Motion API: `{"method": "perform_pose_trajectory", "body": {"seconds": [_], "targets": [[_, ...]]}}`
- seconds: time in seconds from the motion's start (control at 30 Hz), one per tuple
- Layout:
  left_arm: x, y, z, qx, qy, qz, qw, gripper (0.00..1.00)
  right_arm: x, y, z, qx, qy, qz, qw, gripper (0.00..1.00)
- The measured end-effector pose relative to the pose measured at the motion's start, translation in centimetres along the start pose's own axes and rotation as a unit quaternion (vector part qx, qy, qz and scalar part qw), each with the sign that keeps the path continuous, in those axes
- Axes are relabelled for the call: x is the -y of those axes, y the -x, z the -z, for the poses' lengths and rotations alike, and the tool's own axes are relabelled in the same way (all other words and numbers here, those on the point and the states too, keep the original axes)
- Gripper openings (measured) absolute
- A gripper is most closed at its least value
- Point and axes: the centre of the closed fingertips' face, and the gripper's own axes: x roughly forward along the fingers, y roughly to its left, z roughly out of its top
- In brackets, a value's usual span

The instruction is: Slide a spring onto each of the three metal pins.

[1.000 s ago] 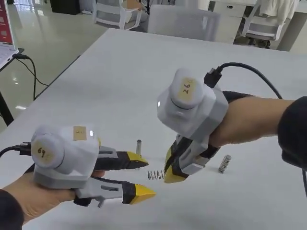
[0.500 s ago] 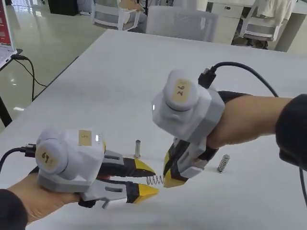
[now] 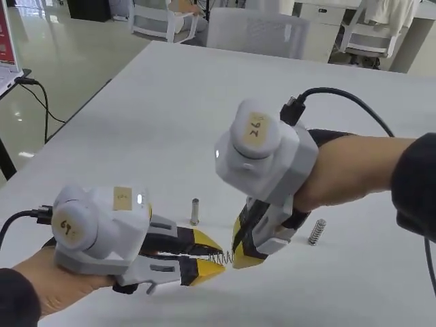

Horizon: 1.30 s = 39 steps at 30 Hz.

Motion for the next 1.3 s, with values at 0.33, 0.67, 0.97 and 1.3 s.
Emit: {"method": "perform_pose_trajectory", "body": {"seconds": [0.33, 0.67, 0.97, 1.3], "targets": [[0.0, 0.0, -0.1, 0.005, -0.005, 0.002, 1.0, 0.07, -0.1, -0.1, 0.0, 0.003, -0.001, -0.001, 1.0, 0.13], [-0.4, 0.4, -0.9, 0.021, -0.003, -0.007, 0.9998, 0.07, 0.0, -0.5, 0.4, 0.004, -0.004, -0.001, 1.0, 0.16], [-0.6, 0.7, -1.8, 0.034, -0.002, -0.014, 0.9993, 0.07, 0.1, -0.5, 0.7, 0.005, -0.008, 0.001, 1.0, 0.16], [-0.7, 0.7, -1.9, 0.038, 0.001, -0.016, 0.9992, 0.07, 0.3, -0.3, 0.6, 0.008, -0.009, 0.009, 0.9999, 0.13]]}}
